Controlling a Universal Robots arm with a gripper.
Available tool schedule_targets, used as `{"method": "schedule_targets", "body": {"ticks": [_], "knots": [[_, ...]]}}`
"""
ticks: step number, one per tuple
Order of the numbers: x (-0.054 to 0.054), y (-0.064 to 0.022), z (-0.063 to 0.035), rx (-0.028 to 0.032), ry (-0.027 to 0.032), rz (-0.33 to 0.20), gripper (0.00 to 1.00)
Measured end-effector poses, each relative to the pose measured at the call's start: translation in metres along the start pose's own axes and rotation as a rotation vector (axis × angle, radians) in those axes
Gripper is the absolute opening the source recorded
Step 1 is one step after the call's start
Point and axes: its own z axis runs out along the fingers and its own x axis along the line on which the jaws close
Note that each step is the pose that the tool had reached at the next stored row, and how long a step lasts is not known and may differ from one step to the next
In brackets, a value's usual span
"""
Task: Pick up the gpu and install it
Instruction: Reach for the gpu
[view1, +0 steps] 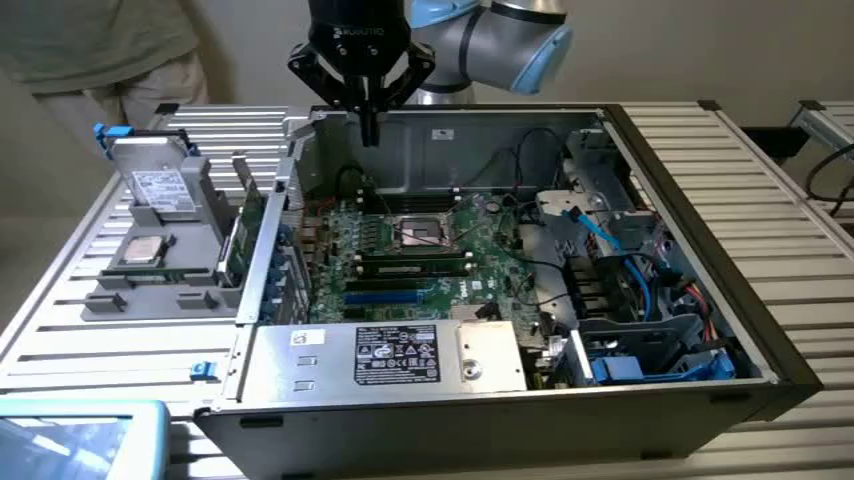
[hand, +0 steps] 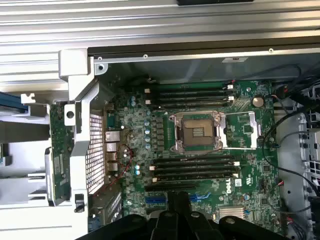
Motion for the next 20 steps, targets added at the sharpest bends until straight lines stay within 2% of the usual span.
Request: {"method": "schedule_targets", "body": {"ticks": [14, 16, 20], "knots": [[0.001, -0.0001, 0.0001, -0.0001, 0.0001, 0.0, 0.12], [0.004, -0.0003, 0.0, 0.0002, 0.0001, 0.0, 0.12], [0.021, -0.0015, -0.0001, -0.0001, -0.0016, 0.0, 0.12]]}}
